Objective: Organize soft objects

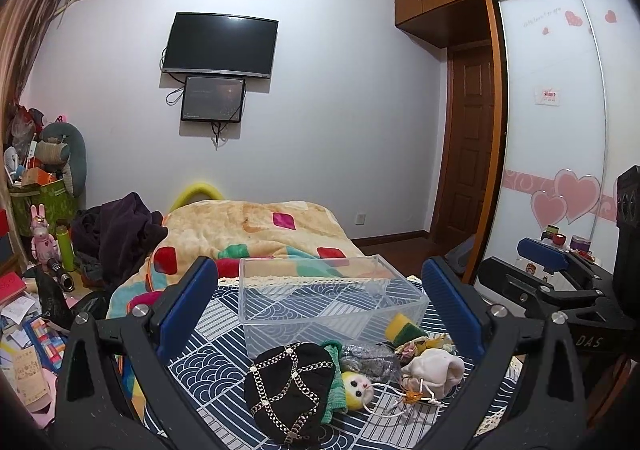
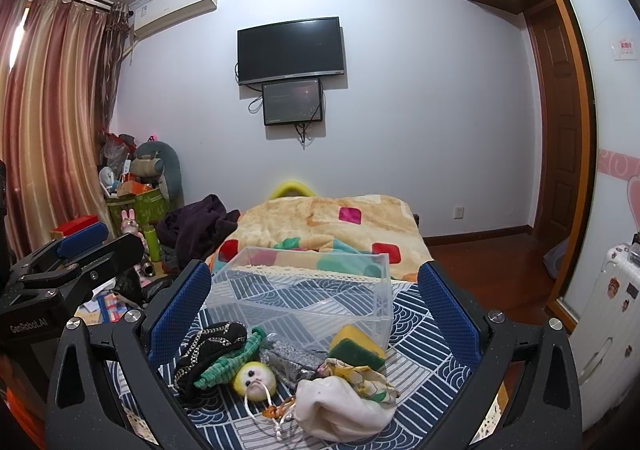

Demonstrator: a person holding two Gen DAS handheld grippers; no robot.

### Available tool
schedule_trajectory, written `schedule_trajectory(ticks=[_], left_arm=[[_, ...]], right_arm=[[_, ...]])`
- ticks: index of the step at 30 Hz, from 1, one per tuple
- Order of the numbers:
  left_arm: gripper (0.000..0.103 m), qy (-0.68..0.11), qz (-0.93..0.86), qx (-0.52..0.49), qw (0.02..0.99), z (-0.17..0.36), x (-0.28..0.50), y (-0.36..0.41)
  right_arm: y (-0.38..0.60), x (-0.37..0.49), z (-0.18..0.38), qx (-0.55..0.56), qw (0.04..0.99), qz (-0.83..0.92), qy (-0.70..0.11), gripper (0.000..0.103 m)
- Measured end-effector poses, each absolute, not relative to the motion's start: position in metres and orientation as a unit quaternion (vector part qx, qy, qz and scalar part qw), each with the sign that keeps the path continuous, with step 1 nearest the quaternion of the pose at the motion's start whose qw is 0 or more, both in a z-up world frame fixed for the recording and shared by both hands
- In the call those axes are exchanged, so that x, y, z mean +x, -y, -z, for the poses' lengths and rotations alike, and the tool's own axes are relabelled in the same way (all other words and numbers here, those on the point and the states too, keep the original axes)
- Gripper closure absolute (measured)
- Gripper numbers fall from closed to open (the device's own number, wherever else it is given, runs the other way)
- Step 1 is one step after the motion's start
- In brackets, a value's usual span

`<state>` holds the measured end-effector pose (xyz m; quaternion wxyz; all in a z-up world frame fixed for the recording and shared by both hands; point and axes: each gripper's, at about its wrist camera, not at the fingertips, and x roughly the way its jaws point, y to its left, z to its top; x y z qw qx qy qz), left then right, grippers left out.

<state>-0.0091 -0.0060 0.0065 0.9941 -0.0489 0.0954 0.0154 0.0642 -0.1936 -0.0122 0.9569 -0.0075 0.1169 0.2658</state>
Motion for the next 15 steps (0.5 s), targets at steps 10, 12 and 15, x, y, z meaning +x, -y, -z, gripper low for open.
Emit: schedule_trajectory(ticks=[10, 12, 15], left_arm=[[0.000, -0.092, -0.015, -0.047, 0.995, -0.0075, -0.0113, 0.0073], [0.000, -0.092, -0.015, -0.047, 0.995, -0.0073, -0.0115, 0.0074], [0.000, -0.091, -0.016, -0.046, 0.995, -0.0079, -0.0118, 0.0075]], right_arm=[[0.1937, 0.0636, 0.0113, -0.006, 0.957, -0.266, -0.116, 0.000], [0.1938, 0.0636, 0.0116, -0.007, 0.957, -0.266, -0.116, 0.000], [0.1939, 0.0635, 0.0103, -0.006, 0.957, -0.266, -0.116, 0.000]])
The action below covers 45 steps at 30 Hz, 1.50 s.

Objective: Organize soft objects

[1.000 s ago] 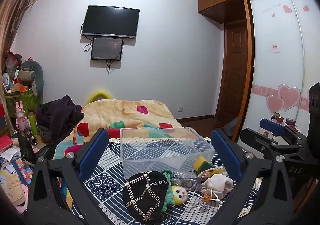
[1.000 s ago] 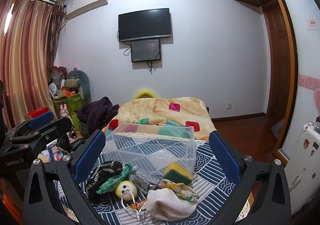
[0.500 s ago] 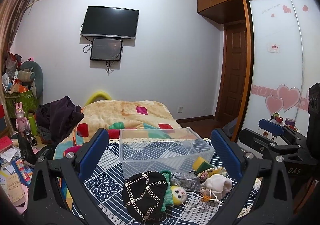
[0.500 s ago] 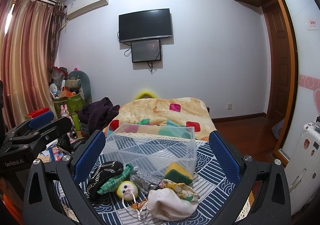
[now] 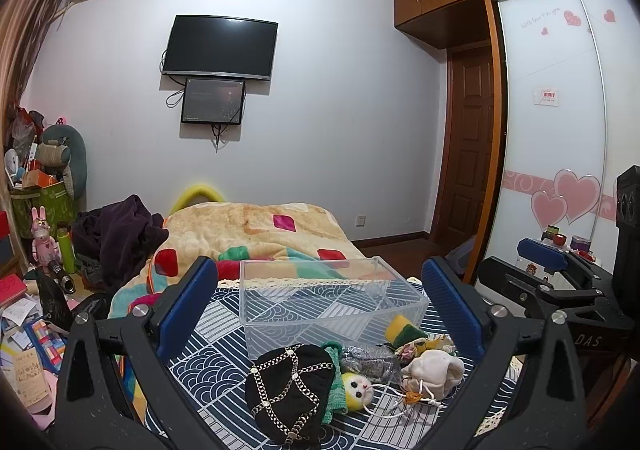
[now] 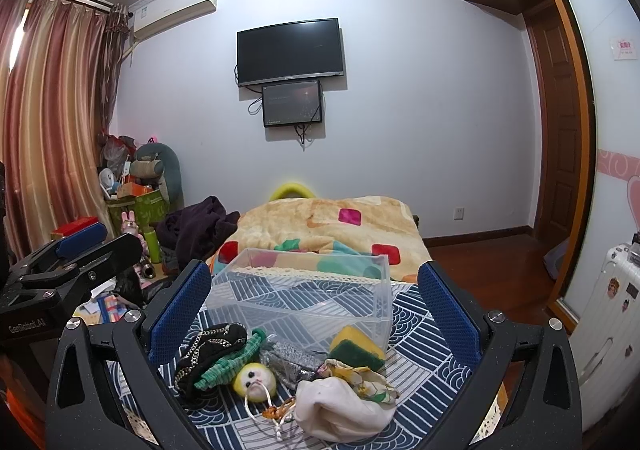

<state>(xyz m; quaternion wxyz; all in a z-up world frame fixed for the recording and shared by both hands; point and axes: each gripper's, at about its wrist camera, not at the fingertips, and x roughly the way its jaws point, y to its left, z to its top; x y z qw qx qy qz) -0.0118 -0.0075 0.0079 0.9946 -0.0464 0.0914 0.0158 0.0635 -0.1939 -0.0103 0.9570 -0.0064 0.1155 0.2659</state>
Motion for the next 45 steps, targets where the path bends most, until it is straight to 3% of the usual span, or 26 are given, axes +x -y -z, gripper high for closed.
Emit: schedule_trajectory(ticks=[26, 40, 42, 43, 45], left_arm=[[0.000, -0.091, -0.016, -0.045, 0.995, -0.009, -0.013, 0.010], [0.000, -0.200, -0.018, -0.071, 0.977, 0.044, 0.036, -0.016], [0.007, -0.218, -0.025, -0.074, 0.973, 0.055, 0.044, -0.020], [0.016, -0.228, -0.027, -0.076, 0.970, 0.060, 0.048, -0.022], [0.021, -0.247, -0.030, -0.081, 0.965, 0.069, 0.055, -0.025]], right_arm=[[0.195, 0.062, 0.004, -0.001, 0.957, -0.266, -0.111, 0.000], [0.203, 0.100, 0.040, 0.000, 0.952, -0.249, -0.178, 0.000], [0.204, 0.107, 0.048, 0.003, 0.950, -0.246, -0.193, 0.002], [0.204, 0.112, 0.053, 0.003, 0.948, -0.244, -0.204, 0.007], [0.205, 0.120, 0.062, 0.006, 0.943, -0.243, -0.228, 0.018]])
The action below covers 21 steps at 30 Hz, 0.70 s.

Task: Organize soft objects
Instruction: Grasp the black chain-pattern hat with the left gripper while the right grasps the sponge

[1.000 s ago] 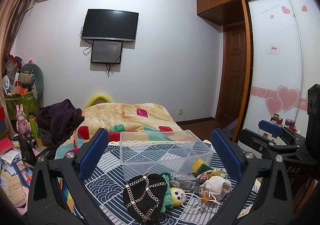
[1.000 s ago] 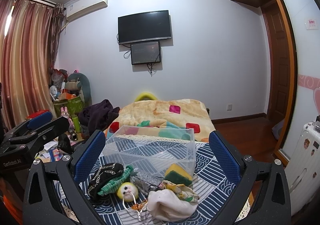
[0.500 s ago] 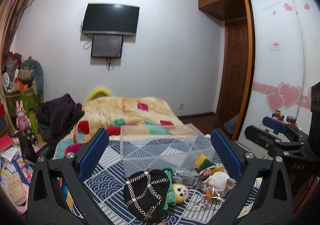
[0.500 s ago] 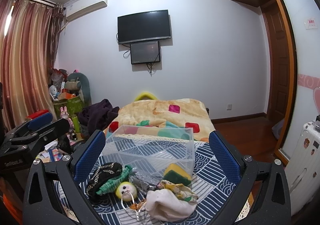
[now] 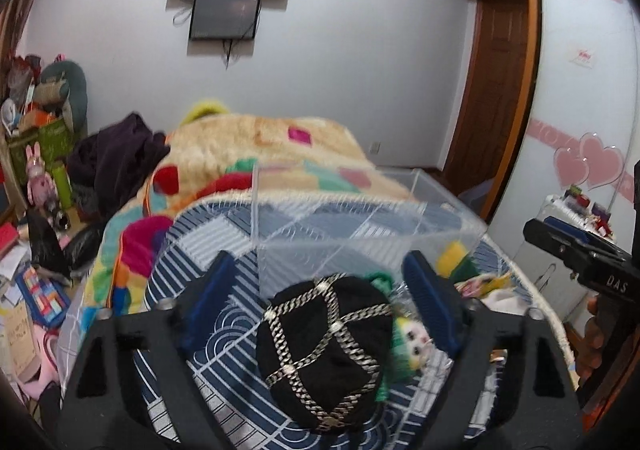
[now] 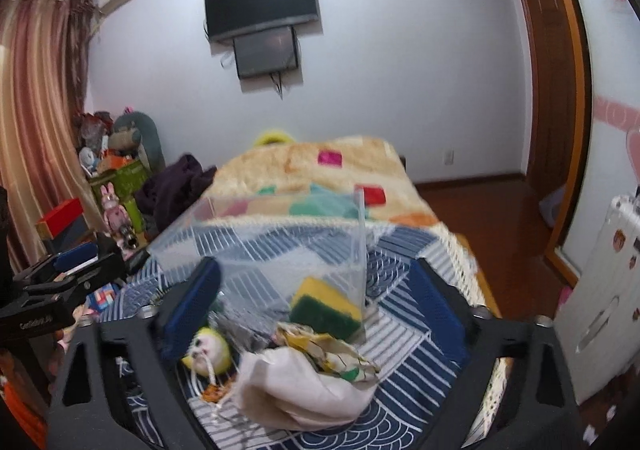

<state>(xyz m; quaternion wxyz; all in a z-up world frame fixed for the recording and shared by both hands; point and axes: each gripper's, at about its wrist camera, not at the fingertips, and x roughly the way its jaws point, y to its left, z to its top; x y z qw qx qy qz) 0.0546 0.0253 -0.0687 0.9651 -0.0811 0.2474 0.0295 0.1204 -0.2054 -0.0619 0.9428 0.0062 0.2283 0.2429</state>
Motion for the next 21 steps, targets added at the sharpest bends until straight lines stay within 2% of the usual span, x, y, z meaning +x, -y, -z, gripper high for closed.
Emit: schedule_trajectory(ticks=[5, 16, 21], left_arm=[[0.027, -0.278, -0.032, -0.093, 0.956, 0.090, 0.067, -0.038], [0.027, -0.345, 0.008, -0.131, 0.929, 0.137, 0.083, -0.044], [0.041, -0.336, 0.011, -0.116, 0.935, 0.136, 0.079, -0.035]], right_arm=[[0.207, 0.134, 0.078, 0.013, 0.931, -0.242, -0.272, 0.036], [0.196, 0.163, 0.108, 0.016, 0.903, -0.251, -0.348, 0.037], [0.196, 0.170, 0.119, 0.026, 0.892, -0.256, -0.373, 0.037]])
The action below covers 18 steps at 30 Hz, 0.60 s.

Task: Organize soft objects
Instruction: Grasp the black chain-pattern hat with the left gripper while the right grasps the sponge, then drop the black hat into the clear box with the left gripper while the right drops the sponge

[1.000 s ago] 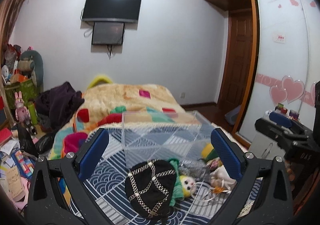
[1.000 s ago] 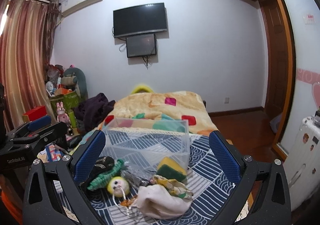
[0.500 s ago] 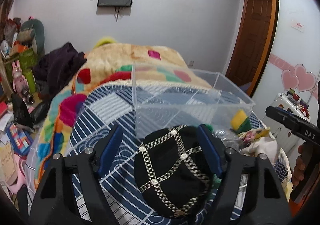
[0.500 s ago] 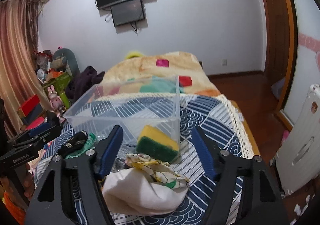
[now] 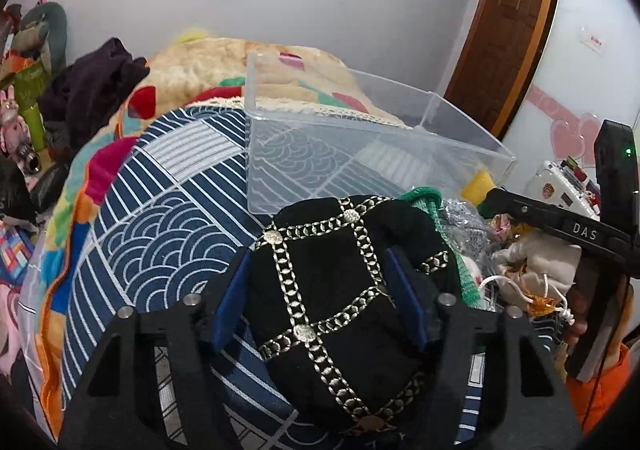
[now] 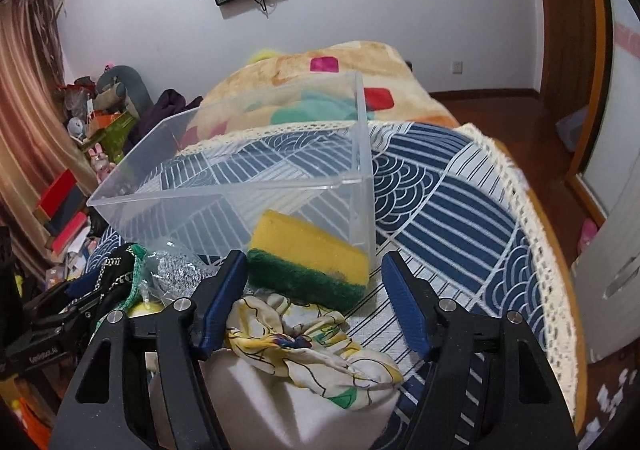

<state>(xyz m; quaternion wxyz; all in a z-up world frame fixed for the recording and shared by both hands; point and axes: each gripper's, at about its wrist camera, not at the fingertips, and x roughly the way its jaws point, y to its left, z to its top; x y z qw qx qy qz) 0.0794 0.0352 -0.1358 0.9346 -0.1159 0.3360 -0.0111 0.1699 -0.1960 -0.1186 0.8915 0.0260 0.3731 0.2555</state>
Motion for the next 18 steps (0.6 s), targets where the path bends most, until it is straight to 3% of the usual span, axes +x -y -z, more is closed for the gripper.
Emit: schedule_trajectory(ticks=[8, 9, 11, 14, 18], left_arm=[[0.091, -0.322, 0.000, -0.103, 0.941, 0.126, 0.071, -0.035], [0.091, -0.322, -0.006, -0.094, 0.942, 0.125, 0.070, -0.034], [0.092, -0.318, -0.007, -0.094, 0.943, 0.124, 0.067, -0.035], [0.092, -0.306, -0.010, -0.092, 0.948, 0.117, 0.060, -0.036], [0.092, -0.278, -0.013, -0.087, 0.957, 0.099, 0.047, -0.037]], right_arm=[[0.200, 0.162, 0.117, 0.028, 0.891, -0.270, -0.363, 0.056], [0.200, 0.161, 0.116, 0.026, 0.893, -0.270, -0.360, 0.058], [0.201, 0.159, 0.115, 0.023, 0.893, -0.271, -0.357, 0.078], [0.197, 0.161, 0.111, 0.020, 0.894, -0.272, -0.354, 0.085], [0.197, 0.159, 0.108, 0.011, 0.895, -0.272, -0.354, 0.084]])
